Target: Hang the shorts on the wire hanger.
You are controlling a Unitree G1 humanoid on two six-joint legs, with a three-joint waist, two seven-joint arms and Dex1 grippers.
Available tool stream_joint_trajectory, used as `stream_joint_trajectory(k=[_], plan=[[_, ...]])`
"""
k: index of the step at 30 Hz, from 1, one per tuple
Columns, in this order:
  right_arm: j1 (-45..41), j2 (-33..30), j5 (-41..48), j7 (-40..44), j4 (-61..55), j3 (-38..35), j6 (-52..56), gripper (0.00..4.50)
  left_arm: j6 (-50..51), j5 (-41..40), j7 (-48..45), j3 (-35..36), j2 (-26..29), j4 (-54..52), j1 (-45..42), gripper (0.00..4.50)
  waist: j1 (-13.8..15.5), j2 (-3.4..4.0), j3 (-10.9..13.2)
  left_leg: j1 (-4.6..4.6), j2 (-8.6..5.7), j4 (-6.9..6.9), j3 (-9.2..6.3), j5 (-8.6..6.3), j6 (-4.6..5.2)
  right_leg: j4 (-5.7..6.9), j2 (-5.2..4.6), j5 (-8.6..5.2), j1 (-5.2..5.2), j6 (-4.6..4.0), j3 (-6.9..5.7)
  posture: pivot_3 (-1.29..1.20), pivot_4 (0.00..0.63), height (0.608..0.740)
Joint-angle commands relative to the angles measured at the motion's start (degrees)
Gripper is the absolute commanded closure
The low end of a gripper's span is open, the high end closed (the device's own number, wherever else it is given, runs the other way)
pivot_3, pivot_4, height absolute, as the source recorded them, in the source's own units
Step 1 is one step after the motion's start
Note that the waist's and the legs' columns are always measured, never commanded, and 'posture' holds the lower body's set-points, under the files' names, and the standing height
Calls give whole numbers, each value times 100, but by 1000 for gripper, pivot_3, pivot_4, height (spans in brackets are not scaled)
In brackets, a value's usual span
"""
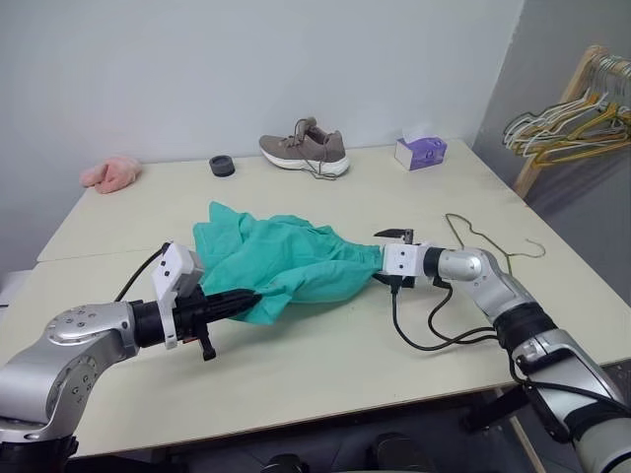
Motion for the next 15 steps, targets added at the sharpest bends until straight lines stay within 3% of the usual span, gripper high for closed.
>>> stream_joint_trajectory(k=[1, 12, 15], plan=[[-256, 52, -172, 333, 177, 270, -502, 0, 18, -147, 89, 307, 99, -241, 55, 4467, 6, -1, 0, 1, 0, 0, 0, 0, 0, 0, 0, 0, 0, 0, 1, -131, 0, 740], [-1059, 608, -1189, -875, 1738, 667, -718, 0, 140, -284, 32, 791, 355, -268, 398, 4467, 30, -1, -1, 20, 15, 1, 47, 0, 0, 12, 24, 5, -5, -9, 51, -111, 0, 740], [-1135, 743, -1142, -1002, 1966, 603, -778, 587, 81, -209, 26, 870, 411, -158, 468, 4500, 42, -1, -1, 20, 14, 1, 53, 0, 0, 11, 24, 6, -8, -9, 59, -111, 0, 740]])
